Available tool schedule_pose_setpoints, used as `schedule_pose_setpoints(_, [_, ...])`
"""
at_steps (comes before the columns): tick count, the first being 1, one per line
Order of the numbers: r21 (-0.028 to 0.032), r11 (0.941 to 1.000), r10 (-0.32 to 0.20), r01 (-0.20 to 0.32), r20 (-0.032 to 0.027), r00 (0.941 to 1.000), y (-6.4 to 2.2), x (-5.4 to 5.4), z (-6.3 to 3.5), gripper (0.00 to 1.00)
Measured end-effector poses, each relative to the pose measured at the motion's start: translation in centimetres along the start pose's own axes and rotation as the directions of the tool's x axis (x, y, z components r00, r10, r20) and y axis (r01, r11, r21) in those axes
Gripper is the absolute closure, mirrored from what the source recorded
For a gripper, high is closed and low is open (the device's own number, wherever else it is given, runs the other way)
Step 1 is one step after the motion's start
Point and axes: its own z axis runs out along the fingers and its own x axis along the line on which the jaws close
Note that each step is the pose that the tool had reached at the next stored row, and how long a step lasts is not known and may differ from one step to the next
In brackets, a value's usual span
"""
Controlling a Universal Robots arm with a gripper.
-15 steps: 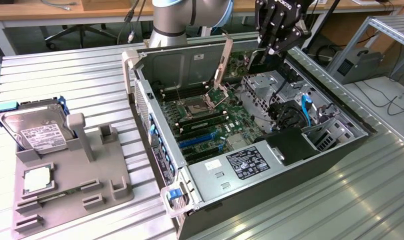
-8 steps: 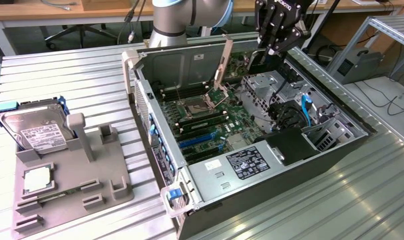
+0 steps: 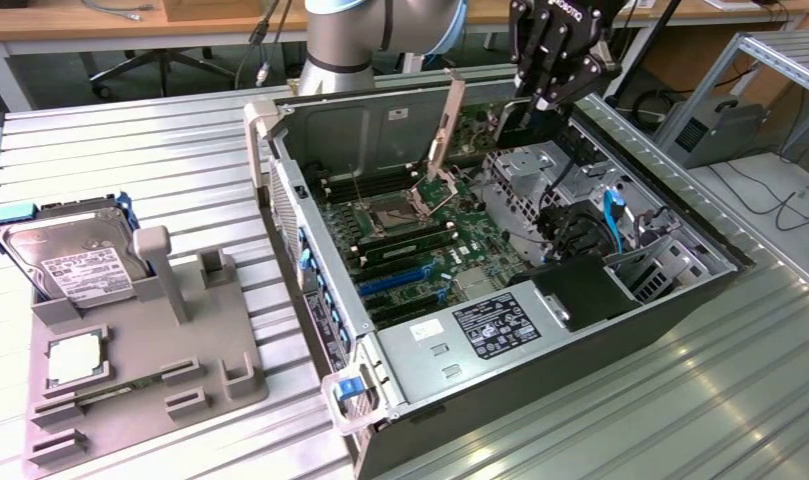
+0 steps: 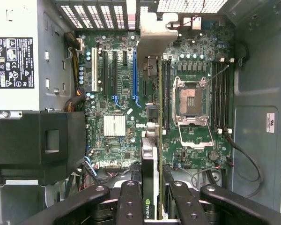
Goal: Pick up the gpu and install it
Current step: 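Insert the gpu into the slot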
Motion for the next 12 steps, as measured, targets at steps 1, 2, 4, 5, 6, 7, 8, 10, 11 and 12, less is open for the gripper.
schedule_pose_setpoints(1, [0.0000, 1.0000, 0.000, 0.000, -0.0001, 1.0000, 0.08, 0.0, 0.00, 0.73])
schedule_pose_setpoints(2, [0.0000, 1.0000, 0.000, 0.000, -0.0001, 1.0000, 0.28, 0.0, 0.01, 0.73])
schedule_pose_setpoints(4, [0.0000, 1.0000, 0.000, 0.000, -0.0002, 1.0000, 0.57, 0.0, 0.03, 0.73])
schedule_pose_setpoints(5, [0.0000, 1.0000, 0.000, 0.000, -0.0002, 1.0000, 0.72, 0.0, 0.04, 0.73])
schedule_pose_setpoints(6, [0.0000, 1.0000, 0.000, 0.000, -0.0002, 1.0000, 0.82, 0.0, 0.05, 0.73])
schedule_pose_setpoints(7, [0.0000, 1.0000, 0.000, 0.000, -0.0002, 1.0000, 0.96, 0.0, 0.05, 0.73])
schedule_pose_setpoints(8, [0.0000, 1.0000, 0.000, 0.000, -0.0002, 1.0000, 1.06, 0.0, 0.07, 0.73])
schedule_pose_setpoints(10, [0.0000, 1.0000, 0.000, 0.000, -0.0002, 1.0000, 1.29, 0.0, 0.09, 0.73])
schedule_pose_setpoints(11, [0.0000, 1.0000, 0.000, 0.000, -0.0001, 1.0000, 1.43, 0.0, 0.11, 0.73])
schedule_pose_setpoints(12, [0.0000, 1.0000, 0.000, 0.000, -0.0001, 1.0000, 1.50, 0.0, 0.13, 0.73])
